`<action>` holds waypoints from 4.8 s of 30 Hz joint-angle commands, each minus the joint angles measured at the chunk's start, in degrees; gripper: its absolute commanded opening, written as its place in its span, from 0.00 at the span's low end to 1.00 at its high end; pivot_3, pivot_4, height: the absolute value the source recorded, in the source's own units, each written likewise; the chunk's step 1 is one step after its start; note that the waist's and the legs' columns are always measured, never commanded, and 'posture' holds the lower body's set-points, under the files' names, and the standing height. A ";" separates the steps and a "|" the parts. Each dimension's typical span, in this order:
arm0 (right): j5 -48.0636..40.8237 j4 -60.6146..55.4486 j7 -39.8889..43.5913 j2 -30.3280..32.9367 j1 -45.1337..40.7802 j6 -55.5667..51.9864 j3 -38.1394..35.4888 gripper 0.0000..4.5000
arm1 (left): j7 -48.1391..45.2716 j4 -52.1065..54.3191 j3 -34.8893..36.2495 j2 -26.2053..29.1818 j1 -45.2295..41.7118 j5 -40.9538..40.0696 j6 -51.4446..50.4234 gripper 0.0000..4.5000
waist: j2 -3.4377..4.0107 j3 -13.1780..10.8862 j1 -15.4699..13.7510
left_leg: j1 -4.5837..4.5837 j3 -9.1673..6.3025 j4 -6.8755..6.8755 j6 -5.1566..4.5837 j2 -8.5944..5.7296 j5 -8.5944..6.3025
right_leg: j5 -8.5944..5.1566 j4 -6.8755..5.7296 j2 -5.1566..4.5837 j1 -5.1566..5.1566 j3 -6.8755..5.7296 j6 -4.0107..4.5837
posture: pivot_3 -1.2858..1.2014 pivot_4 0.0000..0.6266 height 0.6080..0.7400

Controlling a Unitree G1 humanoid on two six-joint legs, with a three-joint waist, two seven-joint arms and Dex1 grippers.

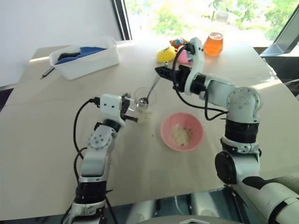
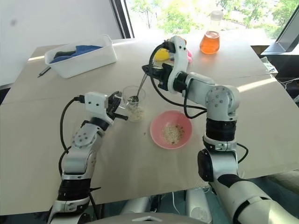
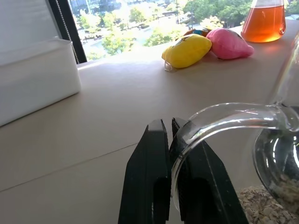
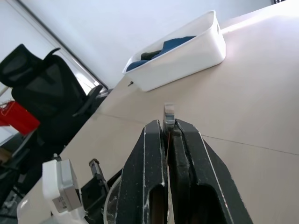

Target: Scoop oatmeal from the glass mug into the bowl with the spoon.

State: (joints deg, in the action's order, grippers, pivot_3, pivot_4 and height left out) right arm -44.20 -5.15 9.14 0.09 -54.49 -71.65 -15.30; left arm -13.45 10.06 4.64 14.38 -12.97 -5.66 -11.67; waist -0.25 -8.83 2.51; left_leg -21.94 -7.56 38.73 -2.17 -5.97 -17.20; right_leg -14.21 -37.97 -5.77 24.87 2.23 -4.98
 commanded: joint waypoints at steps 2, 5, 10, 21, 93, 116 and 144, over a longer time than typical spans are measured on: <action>-4.68 -2.35 -4.25 0.12 -2.61 -2.40 -6.07 0.00 | 0.34 -1.38 -0.16 -0.59 -2.41 0.23 3.13 0.00 | 0.00 0.00 -0.03 | 0.00 0.00 0.00 0.00 0.00 0.00 | 0.00 0.00 -0.02 0.00 0.00 0.00 | 0.52 0.24 1.00; -7.39 -1.79 -8.46 -0.68 -3.14 -4.31 -10.41 0.00 | 0.17 -3.63 -0.64 -1.08 -3.77 0.33 4.52 0.00 | 0.00 0.00 -0.03 | -0.01 0.00 0.01 0.00 -0.01 0.00 | 0.00 0.00 -0.02 0.00 0.00 0.00 | 0.52 0.24 1.00; -12.59 -1.08 -14.73 -1.15 -3.77 -7.72 -16.21 0.00 | -0.85 -6.39 -1.42 -1.46 -5.06 0.27 7.26 0.00 | 0.00 0.00 0.03 | -0.01 0.01 0.01 0.00 -0.01 0.00 | 0.00 -0.02 -0.02 0.00 0.01 0.00 | 0.52 0.24 1.00; -25.64 0.99 -29.98 -2.08 -3.18 -8.76 -23.99 0.00 | -1.64 -10.43 -2.32 -2.01 -6.13 0.23 11.74 0.00 | 0.02 0.01 0.01 | -0.01 0.02 0.02 -0.01 -0.01 0.01 | 0.00 -0.04 -0.04 0.00 0.04 0.00 | 0.52 0.24 1.00; -19.96 -21.82 12.64 54.46 10.04 12.02 17.78 0.00 | -2.97 -13.84 -3.36 -1.09 -2.96 1.80 15.02 0.00 | -0.10 0.11 -0.87 | -0.03 0.10 0.28 -0.07 0.00 -0.03 | 0.01 -0.01 -0.11 -0.11 0.06 -0.03 | 0.52 0.24 1.00; -39.09 -6.50 -11.41 31.70 -2.70 7.65 3.33 0.00 | -2.26 -15.12 -2.89 -1.79 -1.36 0.42 13.91 0.00 | -0.25 0.19 -1.69 | -0.03 0.06 0.29 -0.07 0.02 -0.03 | 0.05 0.04 -0.20 -0.13 0.05 0.02 | 0.52 0.24 1.00; -12.19 -5.82 -3.82 16.31 1.05 17.23 13.22 0.75 | -0.11 -14.92 -3.97 -0.89 -0.37 1.98 9.98 0.00 | 0.01 0.85 -1.33 | 0.07 0.07 0.32 -0.07 0.01 -0.03 | 0.05 -0.05 -0.01 -0.18 0.06 0.02 | 0.52 0.24 1.00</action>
State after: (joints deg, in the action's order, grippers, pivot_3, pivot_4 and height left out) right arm -57.60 -10.12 4.33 16.62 -52.68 -56.23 -0.45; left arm -13.78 -2.76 1.46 12.27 -15.51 -6.40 0.71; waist -0.23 -7.98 1.19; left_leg -21.87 -7.49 39.05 -2.24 -5.96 -17.23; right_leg -14.16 -38.01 -5.79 24.69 2.29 -4.96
